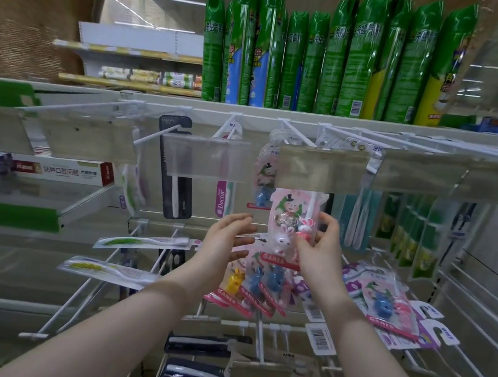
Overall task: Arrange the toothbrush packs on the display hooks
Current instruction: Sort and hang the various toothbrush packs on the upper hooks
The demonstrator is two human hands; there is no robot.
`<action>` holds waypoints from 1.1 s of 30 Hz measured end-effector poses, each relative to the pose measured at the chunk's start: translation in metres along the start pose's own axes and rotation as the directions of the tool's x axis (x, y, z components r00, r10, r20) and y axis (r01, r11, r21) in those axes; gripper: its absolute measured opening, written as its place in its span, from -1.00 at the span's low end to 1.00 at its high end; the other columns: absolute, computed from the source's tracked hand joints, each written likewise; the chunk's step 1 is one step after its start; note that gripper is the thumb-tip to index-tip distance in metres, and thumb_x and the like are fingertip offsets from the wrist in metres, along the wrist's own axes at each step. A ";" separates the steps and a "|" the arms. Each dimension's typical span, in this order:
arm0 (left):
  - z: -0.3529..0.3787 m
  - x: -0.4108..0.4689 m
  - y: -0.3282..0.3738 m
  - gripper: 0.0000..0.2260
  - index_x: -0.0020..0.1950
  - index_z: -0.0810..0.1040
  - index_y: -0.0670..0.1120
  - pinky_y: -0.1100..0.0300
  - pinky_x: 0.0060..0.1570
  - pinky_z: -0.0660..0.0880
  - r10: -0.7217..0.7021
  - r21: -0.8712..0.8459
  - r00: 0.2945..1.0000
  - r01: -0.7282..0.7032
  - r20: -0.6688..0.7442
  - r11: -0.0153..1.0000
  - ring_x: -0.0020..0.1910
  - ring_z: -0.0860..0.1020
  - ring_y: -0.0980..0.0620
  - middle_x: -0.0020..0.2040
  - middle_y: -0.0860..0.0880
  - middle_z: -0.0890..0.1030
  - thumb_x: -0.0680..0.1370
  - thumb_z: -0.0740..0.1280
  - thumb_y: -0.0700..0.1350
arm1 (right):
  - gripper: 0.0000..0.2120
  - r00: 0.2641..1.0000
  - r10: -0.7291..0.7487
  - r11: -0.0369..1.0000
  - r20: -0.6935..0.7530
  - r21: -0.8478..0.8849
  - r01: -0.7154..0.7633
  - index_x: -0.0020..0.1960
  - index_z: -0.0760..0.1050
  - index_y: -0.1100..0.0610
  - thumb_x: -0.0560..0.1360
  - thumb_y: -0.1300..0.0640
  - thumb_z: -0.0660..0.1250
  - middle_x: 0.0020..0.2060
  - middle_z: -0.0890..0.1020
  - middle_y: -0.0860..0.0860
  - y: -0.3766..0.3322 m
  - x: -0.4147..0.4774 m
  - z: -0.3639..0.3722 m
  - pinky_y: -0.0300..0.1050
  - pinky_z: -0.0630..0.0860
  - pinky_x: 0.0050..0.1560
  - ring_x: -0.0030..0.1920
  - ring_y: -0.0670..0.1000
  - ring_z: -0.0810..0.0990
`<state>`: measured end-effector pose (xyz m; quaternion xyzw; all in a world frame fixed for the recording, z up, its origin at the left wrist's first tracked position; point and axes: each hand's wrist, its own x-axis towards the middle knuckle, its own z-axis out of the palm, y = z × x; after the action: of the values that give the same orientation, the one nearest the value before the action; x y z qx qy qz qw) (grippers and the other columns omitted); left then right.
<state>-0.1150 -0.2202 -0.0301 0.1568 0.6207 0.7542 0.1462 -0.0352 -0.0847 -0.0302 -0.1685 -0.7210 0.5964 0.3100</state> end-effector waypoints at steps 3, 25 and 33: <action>-0.002 0.000 0.002 -0.77 0.22 0.51 -0.10 0.10 0.04 0.52 -0.004 0.001 1.000 0.004 -0.009 1.000 0.11 0.56 -0.09 0.11 -0.11 0.61 0.59 0.24 -0.09 | -0.47 0.999 -0.021 1.000 -0.025 -0.016 0.021 0.43 0.15 -0.05 0.56 0.24 0.25 -0.11 0.54 -0.11 -0.006 0.003 -0.001 0.11 0.61 -0.07 -0.03 0.14 0.63; -0.013 0.014 0.006 -0.86 0.09 0.56 -0.06 0.14 -0.09 0.51 0.026 -0.011 0.997 -0.027 -0.078 1.000 0.01 0.58 -0.03 0.04 -0.07 0.62 0.58 0.26 -0.15 | -0.54 0.985 -0.171 0.982 -0.027 -0.080 0.168 0.34 0.27 0.03 0.52 0.26 0.32 -0.01 0.56 -0.05 -0.010 0.034 0.016 -0.37 0.40 -0.35 -0.18 -0.19 0.55; -0.012 0.023 0.009 -0.88 0.06 0.57 -0.05 0.16 -0.09 0.51 0.047 0.000 0.997 -0.047 -0.065 0.999 0.03 0.57 -0.07 0.06 -0.10 0.62 0.58 0.26 -0.14 | -0.69 0.986 -0.164 0.979 -0.039 -0.128 0.158 0.22 0.28 0.07 0.55 0.26 0.27 -0.07 0.56 0.03 -0.007 0.054 0.026 -0.30 0.44 -0.35 -0.25 -0.13 0.53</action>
<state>-0.1415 -0.2234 -0.0221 0.1468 0.6206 0.7626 0.1082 -0.0917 -0.0731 -0.0126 -0.1430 -0.7601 0.5190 0.3639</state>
